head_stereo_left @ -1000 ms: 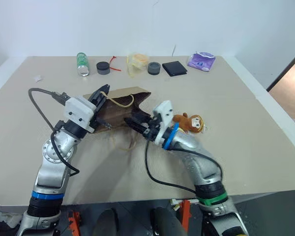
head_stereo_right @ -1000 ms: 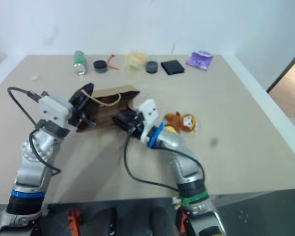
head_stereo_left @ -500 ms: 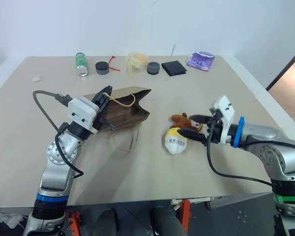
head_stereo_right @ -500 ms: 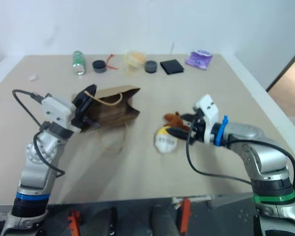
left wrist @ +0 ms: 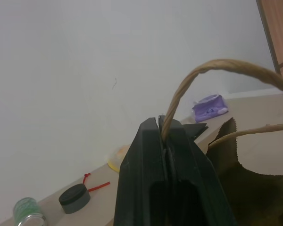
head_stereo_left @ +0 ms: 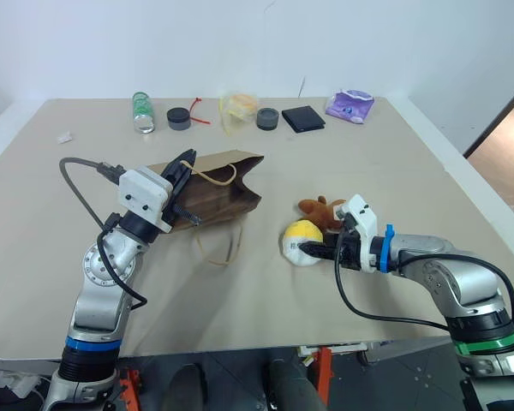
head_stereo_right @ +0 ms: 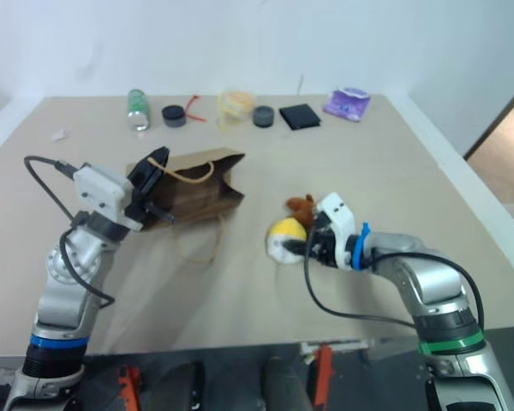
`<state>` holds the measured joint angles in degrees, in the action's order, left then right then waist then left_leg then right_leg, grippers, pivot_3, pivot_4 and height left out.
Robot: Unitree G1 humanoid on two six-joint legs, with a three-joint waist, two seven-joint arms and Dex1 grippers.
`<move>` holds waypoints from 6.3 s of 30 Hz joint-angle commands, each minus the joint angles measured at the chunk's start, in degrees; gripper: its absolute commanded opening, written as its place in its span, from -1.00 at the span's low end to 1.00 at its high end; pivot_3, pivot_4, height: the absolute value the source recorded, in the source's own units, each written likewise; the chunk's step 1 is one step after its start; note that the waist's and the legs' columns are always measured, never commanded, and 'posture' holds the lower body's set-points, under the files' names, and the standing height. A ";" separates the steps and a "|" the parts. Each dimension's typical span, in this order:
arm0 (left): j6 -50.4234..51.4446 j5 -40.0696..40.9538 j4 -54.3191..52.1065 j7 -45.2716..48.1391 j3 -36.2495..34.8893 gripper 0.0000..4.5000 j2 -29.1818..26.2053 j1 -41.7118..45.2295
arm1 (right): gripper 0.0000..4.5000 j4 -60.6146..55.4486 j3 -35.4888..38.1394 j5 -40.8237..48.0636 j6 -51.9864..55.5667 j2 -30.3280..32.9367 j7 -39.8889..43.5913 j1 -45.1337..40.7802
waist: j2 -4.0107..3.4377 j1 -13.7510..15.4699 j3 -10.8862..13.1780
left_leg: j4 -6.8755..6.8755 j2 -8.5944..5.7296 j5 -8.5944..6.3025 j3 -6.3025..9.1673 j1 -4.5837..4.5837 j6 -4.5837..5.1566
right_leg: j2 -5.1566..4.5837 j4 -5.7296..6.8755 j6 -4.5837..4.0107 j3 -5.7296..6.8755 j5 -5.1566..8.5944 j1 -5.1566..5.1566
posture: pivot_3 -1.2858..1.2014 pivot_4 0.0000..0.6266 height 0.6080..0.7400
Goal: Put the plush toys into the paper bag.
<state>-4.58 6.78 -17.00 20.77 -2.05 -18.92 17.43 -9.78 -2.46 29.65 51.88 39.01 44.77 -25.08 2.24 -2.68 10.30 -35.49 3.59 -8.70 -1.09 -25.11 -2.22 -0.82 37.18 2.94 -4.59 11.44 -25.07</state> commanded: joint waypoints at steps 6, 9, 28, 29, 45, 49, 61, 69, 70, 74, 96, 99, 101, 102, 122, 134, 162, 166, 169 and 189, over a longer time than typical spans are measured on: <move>-0.12 1.21 -0.97 1.24 -0.62 -1.00 -0.39 0.97 | -0.96 -6.40 11.52 15.76 3.57 -9.19 -3.20 -7.20 | -0.04 -0.21 0.03 | 0.00 0.02 0.00 0.00 -0.01 0.00 | 0.04 0.00 0.01 -0.03 -0.02 -0.04 | 0.03 -0.52 1.00; -0.21 1.41 -0.40 1.41 -0.71 -1.00 -0.37 1.27 | -0.96 -6.50 7.35 15.27 4.80 -15.22 -7.88 -10.38 | -0.03 -0.12 0.02 | 0.04 0.06 0.00 0.18 0.02 0.00 | 0.23 0.01 -0.03 -0.06 -0.06 -0.04 | 0.03 -0.52 1.00; 1.08 1.07 -2.23 0.43 -0.15 -1.00 0.54 0.93 | -0.96 22.10 -4.17 -2.88 -12.97 -40.20 -18.29 -24.43 | -0.03 -0.09 0.02 | 0.09 0.11 0.00 0.30 -0.10 0.00 | 0.36 0.00 -0.11 -0.05 -0.09 -0.10 | 0.03 -0.52 1.00; 1.17 1.11 -2.19 0.37 -0.23 -1.00 0.57 0.93 | -0.96 22.03 -4.09 -3.11 -13.17 -40.26 -18.31 -24.31 | -0.03 -0.08 0.02 | 0.10 0.11 0.00 0.30 -0.11 0.00 | 0.36 0.00 -0.11 -0.05 -0.08 -0.11 | 0.03 -0.52 1.00; 3.15 2.70 -1.05 -0.40 -1.64 -1.00 1.27 3.07 | 0.98 0.51 2.19 4.20 -7.15 -17.20 -3.40 -13.94 | -0.03 0.02 0.03 | 0.09 0.10 0.00 0.33 -0.11 0.00 | 0.34 -0.02 -0.12 -0.06 -0.05 -0.09 | 0.03 -0.52 1.00; 2.99 3.11 -0.19 -0.51 -2.03 -1.00 1.33 3.73 | 0.98 4.88 4.42 1.94 -9.80 -12.47 -2.77 -13.23 | -0.04 -0.17 0.02 | 0.11 0.11 0.00 0.36 0.00 0.00 | 0.41 -0.01 -0.16 -0.07 -0.08 -0.10 | 0.03 -0.52 1.00; 6.96 6.54 0.57 -2.99 -6.16 -1.00 1.73 6.69 | 0.98 23.17 -1.88 -15.74 -17.19 -4.31 -4.58 -13.02 | -0.05 -0.13 0.03 | 0.13 0.06 -0.01 0.29 -0.04 0.02 | 0.43 -0.06 -0.13 -0.21 -0.07 -0.13 | 0.03 -0.52 1.00; 7.85 7.41 1.50 -2.90 -7.37 -1.00 1.59 6.88 | -0.25 23.98 -1.97 -18.09 -17.07 -3.56 -2.69 -12.56 | -0.04 -0.02 0.03 | 0.10 0.05 -0.01 0.30 -0.04 0.01 | 0.41 -0.08 -0.09 -0.20 -0.07 -0.06 | 0.03 -0.52 1.00; 7.94 7.47 1.62 -3.02 -7.47 -1.00 1.66 7.00 | -0.48 23.77 -2.15 -18.27 -17.19 -3.28 -2.23 -12.42 | -0.04 0.00 0.03 | 0.10 0.05 -0.01 0.31 -0.03 0.01 | 0.41 -0.08 -0.09 -0.19 -0.07 -0.05 | 0.03 -0.52 1.00; 8.08 7.63 1.79 -3.31 -7.64 -1.00 1.77 7.27 | -0.98 22.72 -0.95 -17.22 -16.87 -3.40 -0.93 -12.04 | -0.04 0.00 0.03 | 0.07 0.05 -0.01 0.31 -0.02 0.01 | 0.41 -0.08 -0.08 -0.21 -0.07 -0.03 | 0.03 -0.52 1.00; 9.65 8.47 1.32 -4.05 -7.06 -1.00 2.76 7.49 | -0.98 16.59 -4.70 -4.64 -12.61 -32.58 -10.50 -26.86 | -0.07 -0.12 0.05 | 0.12 0.09 -0.01 0.43 -0.08 0.02 | 0.53 0.01 -0.15 -0.17 -0.08 -0.12 | 0.03 -0.52 1.00; 9.64 8.51 1.05 -4.11 -6.96 -1.00 2.79 7.23 | -0.98 22.29 -5.22 -6.54 -15.77 -34.98 -10.12 -29.64 | -0.07 -0.10 0.05 | 0.11 0.08 -0.01 0.43 -0.12 0.02 | 0.52 0.00 -0.13 -0.17 -0.09 -0.12 | 0.03 -0.52 1.00; 9.69 8.49 0.83 -4.08 -6.84 -1.00 2.78 7.05 | -0.98 27.19 -5.25 -7.61 -18.70 -37.29 -9.87 -33.01 | -0.07 -0.12 0.05 | 0.11 0.09 -0.01 0.43 -0.12 0.02 | 0.52 0.00 -0.12 -0.16 -0.09 -0.12 | 0.03 -0.52 1.00; 9.73 8.50 0.82 -4.07 -6.82 -1.00 2.79 7.04 | -0.98 28.85 -5.14 -7.80 -19.76 -38.28 -9.45 -34.34 | -0.07 -0.11 0.05 | 0.11 0.09 -0.01 0.43 -0.11 0.02 | 0.52 0.00 -0.13 -0.16 -0.10 -0.14 | 0.03 -0.52 1.00; 10.97 9.19 0.84 -5.35 -7.92 -1.00 3.40 7.86 | 0.43 36.78 -4.70 -14.83 -31.32 -41.55 -8.43 -34.95 | -0.06 -0.05 0.04 | 0.16 0.11 -0.03 0.47 -0.18 -0.01 | 0.54 -0.02 -0.16 -0.11 -0.05 -0.17 | 0.03 -0.52 1.00; 11.16 9.57 1.23 -5.48 -8.22 -1.00 3.15 8.04 | 0.97 23.52 -3.73 -11.19 -24.48 -36.50 -4.85 -31.07 | -0.06 -0.38 0.04 | 0.18 0.14 -0.03 0.49 -0.10 -0.01 | 0.59 0.02 -0.21 -0.10 -0.05 -0.17 | 0.03 -0.52 1.00; 12.55 12.02 5.07 -5.20 -9.60 -1.00 2.69 11.23 | 0.97 25.57 -17.45 -54.66 -94.97 -20.35 -18.47 -17.80 | -0.01 -0.05 0.03 | 0.12 -0.15 -0.11 0.47 -0.01 -0.23 | 0.59 -0.06 0.10 -0.65 0.23 0.11 | 0.03 -0.52 1.00; 12.47 12.06 5.03 -5.36 -9.50 -1.00 2.72 11.10 | 0.75 26.48 -16.80 -55.39 -95.15 -21.42 -21.43 -19.45 | 0.00 -0.05 0.02 | 0.11 -0.15 -0.10 0.46 -0.01 -0.22 | 0.58 -0.06 0.10 -0.65 0.22 0.14 | 0.03 -0.52 1.00; 12.49 12.07 4.87 -5.42 -9.52 -1.00 2.69 10.91 | 0.23 26.43 -15.89 -55.34 -95.84 -21.42 -23.78 -20.30 | -0.01 -0.05 0.02 | 0.11 -0.15 -0.10 0.46 -0.01 -0.22 | 0.58 -0.06 0.09 -0.66 0.22 0.13 | 0.03 -0.52 1.00; 14.71 14.27 5.28 -7.28 -10.60 -1.00 3.24 14.35 | -0.39 28.34 -11.89 -52.47 -94.26 -14.17 -24.71 -21.28 | 0.00 0.12 0.02 | 0.11 -0.15 -0.07 0.45 -0.01 -0.16 | 0.59 -0.05 0.09 -0.70 0.19 0.17 | 0.03 -0.52 1.00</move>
<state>10.17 20.42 -10.09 13.80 -12.04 -15.15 30.17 19.60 -13.93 -22.80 -40.73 23.68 19.83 -46.85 2.24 -2.57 10.32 -35.38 3.42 -8.77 -0.65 -25.14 -2.39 -0.25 37.13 3.03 -5.30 11.63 -24.91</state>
